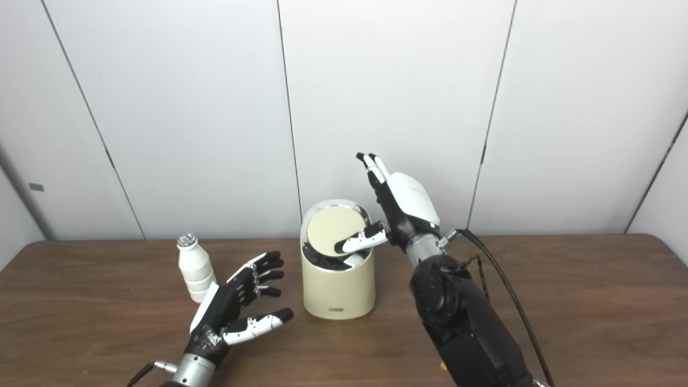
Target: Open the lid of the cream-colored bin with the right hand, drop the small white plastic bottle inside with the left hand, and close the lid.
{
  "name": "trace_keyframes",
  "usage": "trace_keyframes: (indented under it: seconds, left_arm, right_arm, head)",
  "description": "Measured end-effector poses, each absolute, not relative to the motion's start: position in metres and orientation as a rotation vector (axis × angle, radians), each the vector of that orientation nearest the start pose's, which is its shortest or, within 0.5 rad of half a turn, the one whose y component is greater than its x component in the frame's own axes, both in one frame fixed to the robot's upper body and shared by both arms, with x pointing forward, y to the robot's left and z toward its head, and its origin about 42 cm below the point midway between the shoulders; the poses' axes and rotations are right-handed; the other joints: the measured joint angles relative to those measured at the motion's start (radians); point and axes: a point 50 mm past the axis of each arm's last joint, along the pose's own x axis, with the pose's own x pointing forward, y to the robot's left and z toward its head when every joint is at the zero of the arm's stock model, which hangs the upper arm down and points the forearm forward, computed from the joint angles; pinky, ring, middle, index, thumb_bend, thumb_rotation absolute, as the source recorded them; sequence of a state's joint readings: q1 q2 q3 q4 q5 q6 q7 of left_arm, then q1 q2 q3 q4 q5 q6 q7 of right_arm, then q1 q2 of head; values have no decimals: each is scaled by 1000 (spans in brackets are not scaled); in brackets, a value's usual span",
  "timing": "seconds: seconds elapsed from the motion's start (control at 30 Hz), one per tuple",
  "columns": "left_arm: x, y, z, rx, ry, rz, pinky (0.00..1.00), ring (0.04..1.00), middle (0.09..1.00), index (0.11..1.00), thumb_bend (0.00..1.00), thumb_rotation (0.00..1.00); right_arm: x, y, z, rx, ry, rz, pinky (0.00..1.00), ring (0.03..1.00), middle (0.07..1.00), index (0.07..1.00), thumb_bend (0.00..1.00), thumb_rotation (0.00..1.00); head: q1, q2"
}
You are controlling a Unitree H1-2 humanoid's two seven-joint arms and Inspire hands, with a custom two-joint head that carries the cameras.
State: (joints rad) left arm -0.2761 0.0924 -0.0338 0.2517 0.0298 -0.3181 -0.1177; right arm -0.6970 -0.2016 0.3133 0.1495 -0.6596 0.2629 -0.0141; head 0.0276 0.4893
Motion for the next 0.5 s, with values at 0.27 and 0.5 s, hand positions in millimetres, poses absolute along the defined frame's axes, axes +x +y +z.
trace_keyframes:
  seconds: [0.27, 0.5]
  left_arm:
    - [368, 206, 135, 141, -329, -217, 686, 806, 847, 867, 738, 153]
    - [368, 206, 135, 140, -330, -217, 685, 802, 842, 862, 740, 160]
  right_arm:
    - [453, -138, 298, -1185, -498, 48, 753, 903, 995, 948, 954, 169]
    - [448, -139, 303, -1180, -514, 52, 737, 894, 971, 951, 936, 217]
  head:
    - [0, 0]
    - [0, 0]
